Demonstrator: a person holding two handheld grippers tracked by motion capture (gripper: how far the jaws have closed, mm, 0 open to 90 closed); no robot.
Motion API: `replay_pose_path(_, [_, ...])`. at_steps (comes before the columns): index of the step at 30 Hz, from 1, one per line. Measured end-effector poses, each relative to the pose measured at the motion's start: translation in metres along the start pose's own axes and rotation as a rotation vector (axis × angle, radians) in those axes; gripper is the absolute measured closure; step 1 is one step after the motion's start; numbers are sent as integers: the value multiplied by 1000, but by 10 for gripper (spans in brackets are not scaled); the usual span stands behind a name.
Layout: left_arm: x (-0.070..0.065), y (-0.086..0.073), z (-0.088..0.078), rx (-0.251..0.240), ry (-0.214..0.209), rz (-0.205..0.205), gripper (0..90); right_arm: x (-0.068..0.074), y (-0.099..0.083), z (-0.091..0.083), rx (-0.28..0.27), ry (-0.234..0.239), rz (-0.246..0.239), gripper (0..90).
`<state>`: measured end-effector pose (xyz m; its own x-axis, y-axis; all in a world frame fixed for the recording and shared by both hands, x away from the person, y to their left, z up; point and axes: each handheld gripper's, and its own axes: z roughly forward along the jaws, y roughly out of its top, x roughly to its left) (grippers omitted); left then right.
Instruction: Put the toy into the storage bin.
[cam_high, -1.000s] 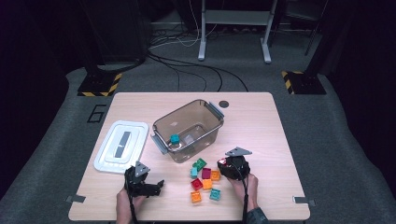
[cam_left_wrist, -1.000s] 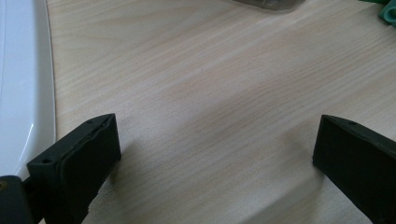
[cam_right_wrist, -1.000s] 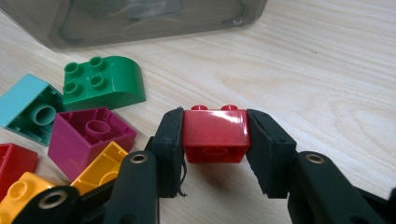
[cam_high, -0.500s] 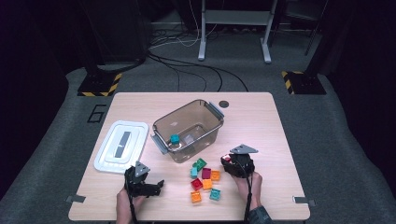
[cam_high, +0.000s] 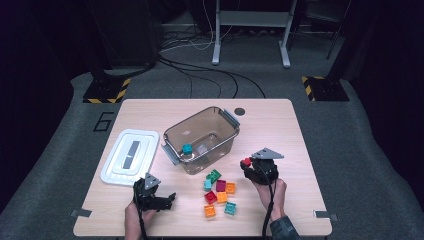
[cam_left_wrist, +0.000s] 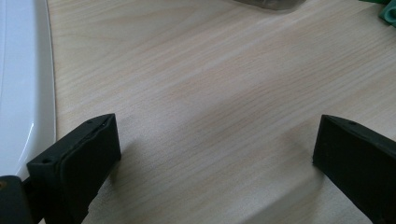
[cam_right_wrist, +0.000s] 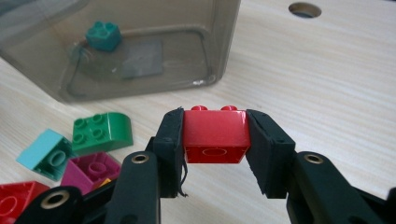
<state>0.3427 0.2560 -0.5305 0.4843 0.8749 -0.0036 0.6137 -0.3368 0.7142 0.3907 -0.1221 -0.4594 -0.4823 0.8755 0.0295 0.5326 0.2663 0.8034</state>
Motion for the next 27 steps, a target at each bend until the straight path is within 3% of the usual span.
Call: replay_pose_path(27, [0, 0, 0, 1, 1, -1, 4, 6, 45, -10, -76, 11, -51, 583])
